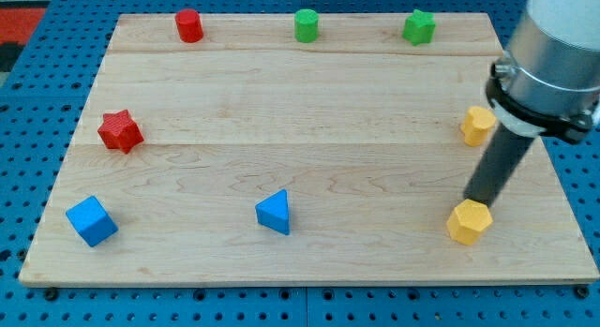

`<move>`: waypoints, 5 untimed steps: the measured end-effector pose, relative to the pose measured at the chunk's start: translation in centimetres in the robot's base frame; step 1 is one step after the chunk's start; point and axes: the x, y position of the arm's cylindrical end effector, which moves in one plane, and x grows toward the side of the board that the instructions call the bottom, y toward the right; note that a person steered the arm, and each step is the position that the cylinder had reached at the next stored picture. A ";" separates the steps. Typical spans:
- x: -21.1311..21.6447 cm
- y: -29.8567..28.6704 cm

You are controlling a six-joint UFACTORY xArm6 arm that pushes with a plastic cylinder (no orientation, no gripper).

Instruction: Adjust the yellow heart in between the green star and yellow hexagon

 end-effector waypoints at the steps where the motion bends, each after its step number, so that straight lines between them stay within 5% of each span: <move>1: -3.6 1.7; 3: -11.0 3.5; 5: -11.3 3.9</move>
